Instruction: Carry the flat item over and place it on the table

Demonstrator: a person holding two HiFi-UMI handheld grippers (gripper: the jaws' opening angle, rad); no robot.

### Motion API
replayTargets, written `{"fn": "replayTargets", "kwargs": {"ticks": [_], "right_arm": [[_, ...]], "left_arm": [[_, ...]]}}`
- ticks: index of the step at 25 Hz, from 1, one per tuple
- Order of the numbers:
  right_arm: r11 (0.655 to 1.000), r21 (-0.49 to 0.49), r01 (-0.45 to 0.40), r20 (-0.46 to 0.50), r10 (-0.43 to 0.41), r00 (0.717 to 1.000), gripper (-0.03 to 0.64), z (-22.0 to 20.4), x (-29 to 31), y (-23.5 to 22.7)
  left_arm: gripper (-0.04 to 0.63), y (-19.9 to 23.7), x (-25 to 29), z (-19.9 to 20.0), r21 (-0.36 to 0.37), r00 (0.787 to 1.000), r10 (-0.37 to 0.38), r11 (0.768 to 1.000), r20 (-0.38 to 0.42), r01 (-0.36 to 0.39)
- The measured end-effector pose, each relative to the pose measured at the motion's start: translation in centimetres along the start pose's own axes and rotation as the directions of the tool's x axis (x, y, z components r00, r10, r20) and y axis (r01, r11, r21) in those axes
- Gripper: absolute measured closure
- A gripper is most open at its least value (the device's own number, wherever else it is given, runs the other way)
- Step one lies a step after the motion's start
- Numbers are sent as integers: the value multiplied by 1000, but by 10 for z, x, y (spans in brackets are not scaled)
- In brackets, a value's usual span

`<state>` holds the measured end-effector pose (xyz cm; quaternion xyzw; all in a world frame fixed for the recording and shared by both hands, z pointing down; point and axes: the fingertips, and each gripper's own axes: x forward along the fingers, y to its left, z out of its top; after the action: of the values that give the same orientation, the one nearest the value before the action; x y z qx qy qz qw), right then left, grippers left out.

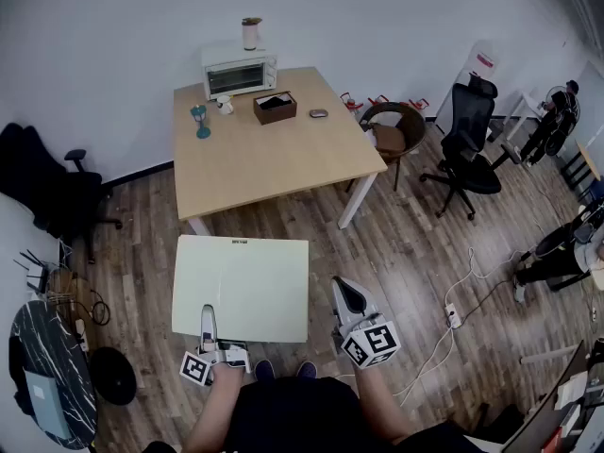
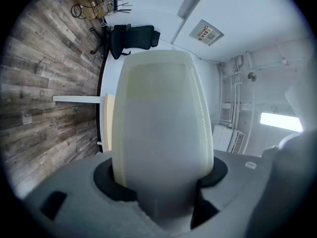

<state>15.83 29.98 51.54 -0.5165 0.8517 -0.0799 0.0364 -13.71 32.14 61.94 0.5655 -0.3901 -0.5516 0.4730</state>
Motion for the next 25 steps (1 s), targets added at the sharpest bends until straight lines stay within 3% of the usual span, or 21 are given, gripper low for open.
{"fn": "replayTargets", "kwargs": {"ticks": [4, 8, 10, 15, 21, 25], "right_arm": [[1000, 10, 4, 19, -4, 1000, 612, 5, 5, -3], [996, -92, 5, 43, -1, 999, 609, 16, 13, -2], [998, -70, 10, 67, -5, 998, 609, 25, 21, -12], [989, -112, 93, 91, -83, 992, 611, 45, 38, -25], [980, -149, 129, 93, -116, 989, 612, 37, 40, -19], [980, -150, 130, 113, -114, 987, 611, 33, 46, -11]], "left_arm": [[311, 3, 7, 3, 10, 1000, 17, 1000, 0, -17], [311, -5, 27, 14, 56, 999, 41, 998, -5, -41], [311, -13, 47, 14, 49, 1000, 30, 998, 9, -30], [308, -39, 77, 11, 30, 997, 5, 1000, 74, -7], [308, -34, 67, 14, -18, 993, 50, 999, 109, -48], [308, -22, 61, 25, 3, 991, 75, 997, 111, -76]]}}
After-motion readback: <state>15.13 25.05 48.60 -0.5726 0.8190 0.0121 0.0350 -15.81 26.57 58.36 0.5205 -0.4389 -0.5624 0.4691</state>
